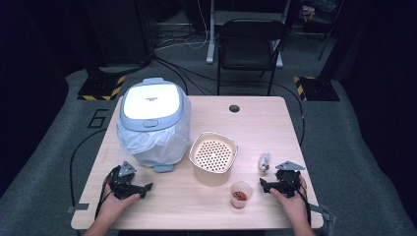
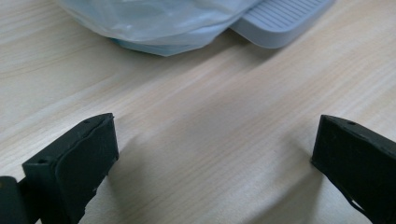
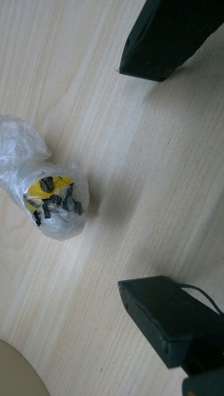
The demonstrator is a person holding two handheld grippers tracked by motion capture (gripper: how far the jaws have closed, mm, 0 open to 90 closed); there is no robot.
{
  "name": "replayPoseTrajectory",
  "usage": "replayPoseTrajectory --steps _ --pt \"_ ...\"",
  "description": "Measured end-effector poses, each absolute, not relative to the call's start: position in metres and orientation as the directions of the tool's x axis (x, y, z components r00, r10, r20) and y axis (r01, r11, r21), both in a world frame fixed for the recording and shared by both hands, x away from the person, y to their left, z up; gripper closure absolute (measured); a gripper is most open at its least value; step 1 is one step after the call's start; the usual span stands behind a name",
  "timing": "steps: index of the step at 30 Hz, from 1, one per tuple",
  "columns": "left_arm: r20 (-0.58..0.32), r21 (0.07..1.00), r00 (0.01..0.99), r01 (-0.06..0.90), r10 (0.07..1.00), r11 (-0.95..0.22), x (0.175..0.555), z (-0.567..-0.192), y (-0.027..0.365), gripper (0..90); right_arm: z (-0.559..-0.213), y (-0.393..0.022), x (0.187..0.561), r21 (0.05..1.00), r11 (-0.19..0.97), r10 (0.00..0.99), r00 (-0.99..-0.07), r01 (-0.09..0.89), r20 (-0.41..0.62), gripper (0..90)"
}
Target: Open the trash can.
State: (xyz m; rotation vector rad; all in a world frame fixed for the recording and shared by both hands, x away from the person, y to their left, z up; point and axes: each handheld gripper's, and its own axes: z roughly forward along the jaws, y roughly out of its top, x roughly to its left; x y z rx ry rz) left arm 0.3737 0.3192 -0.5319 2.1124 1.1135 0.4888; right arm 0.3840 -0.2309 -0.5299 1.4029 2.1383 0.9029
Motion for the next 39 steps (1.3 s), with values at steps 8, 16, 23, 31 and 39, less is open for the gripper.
replayPoseTrajectory --steps 8,16,23,31,39 --pt "0.008 0.710 0.567 0.577 0.824 -0.404 0.3735 -0.5304 0.3204 1.3 -0.5299 -0.2310 0.3839 0.716 0.279 0.917 -0.400 0.640 0.000 0.0" --pt "0.001 0.712 0.564 0.579 0.826 -0.396 0.3733 -0.5309 0.3197 1.3 -0.5298 -0.2309 0.3838 0.716 0.278 0.917 -0.399 0.640 0.001 0.0" --pt "0.007 0.710 0.564 0.579 0.826 -0.401 0.3736 -0.5306 0.3203 1.3 -0.5299 -0.2310 0.3838 0.716 0.278 0.917 -0.399 0.640 0.000 0.0" --pt "0.011 0.726 0.547 0.571 0.837 -0.383 0.3730 -0.5309 0.3213 4.4 -0.5299 -0.2309 0.3838 0.716 0.278 0.917 -0.399 0.640 0.000 0.0" --pt "0.010 0.758 0.552 0.539 0.834 -0.366 0.3663 -0.5270 0.3237 39.3 -0.5298 -0.2309 0.3838 0.716 0.278 0.917 -0.399 0.640 0.001 0.0"
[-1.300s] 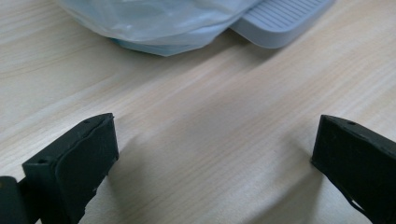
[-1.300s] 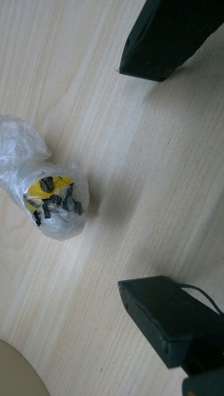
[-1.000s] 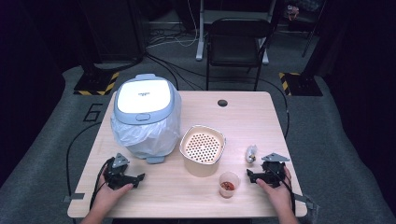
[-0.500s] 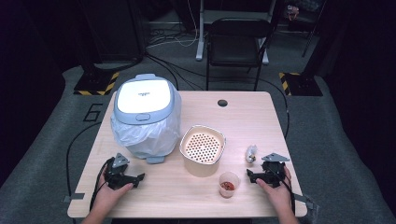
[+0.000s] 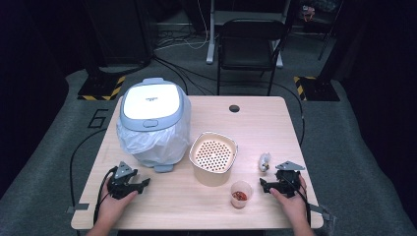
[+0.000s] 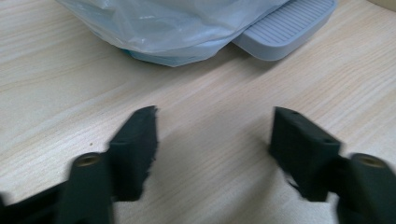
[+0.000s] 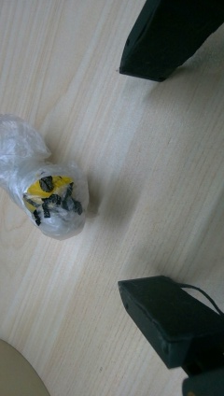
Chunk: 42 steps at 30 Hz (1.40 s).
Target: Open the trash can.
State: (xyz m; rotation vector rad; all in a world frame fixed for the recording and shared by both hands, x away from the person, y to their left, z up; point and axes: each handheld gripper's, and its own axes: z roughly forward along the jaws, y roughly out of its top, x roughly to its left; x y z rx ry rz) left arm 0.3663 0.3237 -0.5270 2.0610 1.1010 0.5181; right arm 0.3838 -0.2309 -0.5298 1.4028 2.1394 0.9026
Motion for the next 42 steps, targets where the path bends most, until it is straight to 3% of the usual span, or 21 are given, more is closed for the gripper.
replayPoseTrajectory --steps 10,14,31,42 --pt "-0.070 0.786 0.556 0.542 0.828 -0.298 0.354 -0.505 0.314 76.1 -0.530 -0.231 0.384 0.716 0.279 0.917 -0.400 0.640 0.000 0.0" --pt "-0.044 0.788 0.578 0.521 0.815 -0.327 0.350 -0.496 0.306 88.8 -0.530 -0.231 0.384 0.716 0.279 0.917 -0.400 0.640 0.000 0.0" --pt "-0.154 0.820 0.502 0.545 0.851 -0.173 0.357 -0.491 0.274 90.0 -0.530 -0.230 0.383 0.715 0.267 0.924 -0.383 0.646 0.001 0.0" --pt "-0.169 0.830 0.453 0.544 0.875 -0.121 0.369 -0.499 0.262 88.2 -0.530 -0.230 0.383 0.715 0.268 0.924 -0.384 0.646 0.000 0.0"
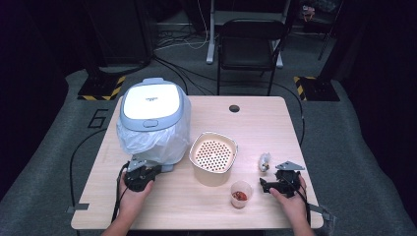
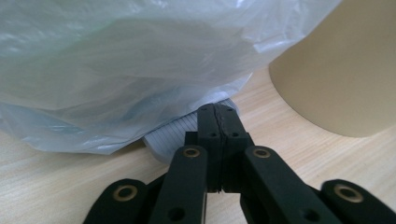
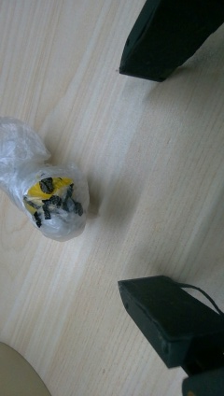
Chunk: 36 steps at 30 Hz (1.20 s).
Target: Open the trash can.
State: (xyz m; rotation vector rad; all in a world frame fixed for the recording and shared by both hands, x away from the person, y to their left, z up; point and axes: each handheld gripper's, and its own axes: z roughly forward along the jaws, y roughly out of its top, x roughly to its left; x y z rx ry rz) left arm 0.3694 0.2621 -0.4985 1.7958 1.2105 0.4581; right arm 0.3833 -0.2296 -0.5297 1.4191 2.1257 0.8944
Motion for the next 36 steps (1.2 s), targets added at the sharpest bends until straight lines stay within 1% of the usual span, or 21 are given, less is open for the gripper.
replayPoseTrajectory --steps 2,4,5,6,7,8,10,15,19,20,21,22,23,26,29,31,36 --pt "-0.153 0.833 0.454 0.537 0.878 -0.133 0.371 -0.499 0.261 86.8 -0.530 -0.230 0.383 0.715 0.269 0.923 -0.384 0.646 0.000 0.0" --pt "-0.123 0.848 0.445 0.511 0.887 -0.138 0.372 -0.500 0.260 85.5 -0.530 -0.230 0.383 0.715 0.269 0.923 -0.385 0.645 -0.001 0.0" --pt "-0.123 0.848 0.436 0.513 0.891 -0.134 0.373 -0.501 0.259 82.9 -0.530 -0.230 0.383 0.715 0.269 0.923 -0.384 0.646 0.000 0.0" --pt "-0.115 0.846 0.439 0.513 0.891 -0.143 0.373 -0.501 0.260 83.2 -0.530 -0.230 0.383 0.715 0.269 0.923 -0.385 0.646 0.000 0.0" --pt "-0.143 0.848 0.439 0.517 0.887 -0.119 0.375 -0.503 0.259 84.3 -0.530 -0.230 0.383 0.715 0.271 0.922 -0.386 0.644 -0.001 0.0" --pt "-0.162 0.846 0.436 0.523 0.885 -0.102 0.376 -0.504 0.258 87.7 -0.530 -0.230 0.383 0.714 0.269 0.923 -0.384 0.646 0.000 0.0" --pt "-0.165 0.842 0.433 0.529 0.886 -0.101 0.377 -0.505 0.259 90.0 -0.530 -0.230 0.383 0.715 0.269 0.923 -0.385 0.646 0.000 0.0" --pt "-0.174 0.836 0.404 0.542 0.898 -0.082 0.379 -0.508 0.258 90.0 -0.530 -0.230 0.383 0.715 0.269 0.923 -0.384 0.646 0.000 0.0" --pt "-0.159 0.836 0.401 0.541 0.902 -0.093 0.380 -0.511 0.257 90.0 -0.530 -0.230 0.383 0.715 0.272 0.922 -0.387 0.644 -0.003 0.0" --pt "-0.127 0.838 0.406 0.532 0.905 -0.121 0.379 -0.511 0.259 90.0 -0.530 -0.230 0.383 0.714 0.269 0.923 -0.384 0.646 0.000 0.0" --pt "-0.126 0.839 0.404 0.530 0.906 -0.119 0.379 -0.511 0.258 90.0 -0.530 -0.230 0.383 0.715 0.269 0.923 -0.385 0.646 0.000 0.0" --pt "-0.146 0.836 0.406 0.538 0.902 -0.107 0.380 -0.512 0.258 90.0 -0.530 -0.230 0.383 0.715 0.269 0.923 -0.384 0.646 0.000 0.0" --pt "-0.129 0.839 0.408 0.531 0.904 -0.120 0.380 -0.512 0.258 90.0 -0.530 -0.230 0.383 0.715 0.270 0.923 -0.385 0.645 -0.001 0.0" --pt "-0.121 0.847 0.408 0.517 0.905 -0.120 0.379 -0.513 0.255 90.0 -0.530 -0.230 0.383 0.715 0.270 0.923 -0.385 0.645 0.000 0.0" --pt "-0.140 0.847 0.433 0.518 0.890 -0.119 0.379 -0.513 0.253 90.0 -0.530 -0.230 0.383 0.714 0.269 0.923 -0.384 0.646 0.000 0.0" --pt "-0.134 0.849 0.446 0.513 0.885 -0.130 0.379 -0.514 0.250 90.0 -0.530 -0.230 0.383 0.715 0.269 0.923 -0.384 0.646 0.000 0.0" --pt "-0.152 0.856 0.451 0.505 0.880 -0.111 0.380 -0.518 0.250 90.0 -0.530 -0.230 0.383 0.715 0.270 0.923 -0.386 0.644 -0.001 0.0"
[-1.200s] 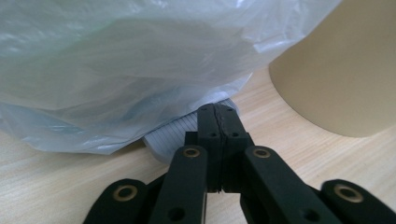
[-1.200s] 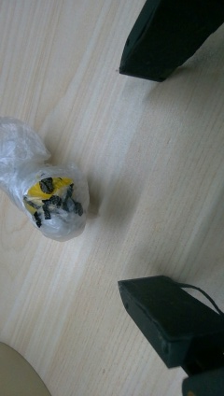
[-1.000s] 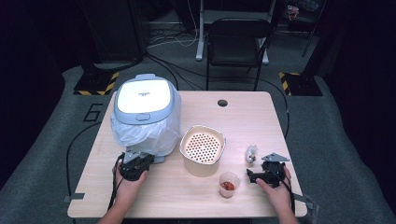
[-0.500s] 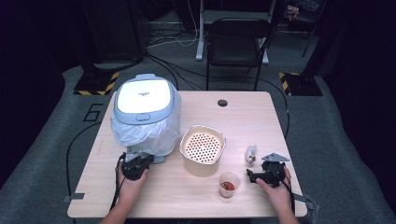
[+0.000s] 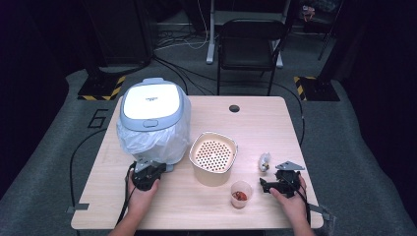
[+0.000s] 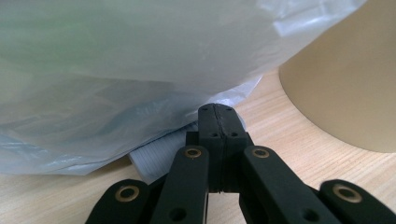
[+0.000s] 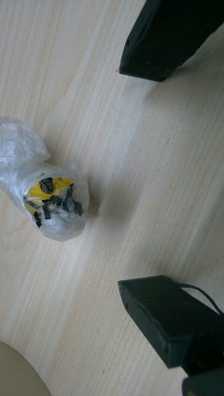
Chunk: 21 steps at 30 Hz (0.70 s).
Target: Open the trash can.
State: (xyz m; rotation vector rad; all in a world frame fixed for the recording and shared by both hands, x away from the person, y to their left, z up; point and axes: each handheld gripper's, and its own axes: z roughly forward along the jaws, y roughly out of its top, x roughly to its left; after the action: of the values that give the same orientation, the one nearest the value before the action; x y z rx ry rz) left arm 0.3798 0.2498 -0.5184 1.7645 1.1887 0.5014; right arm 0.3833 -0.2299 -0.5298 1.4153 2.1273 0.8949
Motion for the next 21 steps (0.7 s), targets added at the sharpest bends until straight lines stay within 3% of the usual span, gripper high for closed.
replayPoseTrajectory --steps 21 --pt "-0.111 0.852 0.454 0.502 0.884 -0.151 0.3811 -0.5265 0.2461 90.0 -0.5298 -0.2298 0.3832 0.715 0.269 0.923 -0.385 0.645 0.000 0.0"
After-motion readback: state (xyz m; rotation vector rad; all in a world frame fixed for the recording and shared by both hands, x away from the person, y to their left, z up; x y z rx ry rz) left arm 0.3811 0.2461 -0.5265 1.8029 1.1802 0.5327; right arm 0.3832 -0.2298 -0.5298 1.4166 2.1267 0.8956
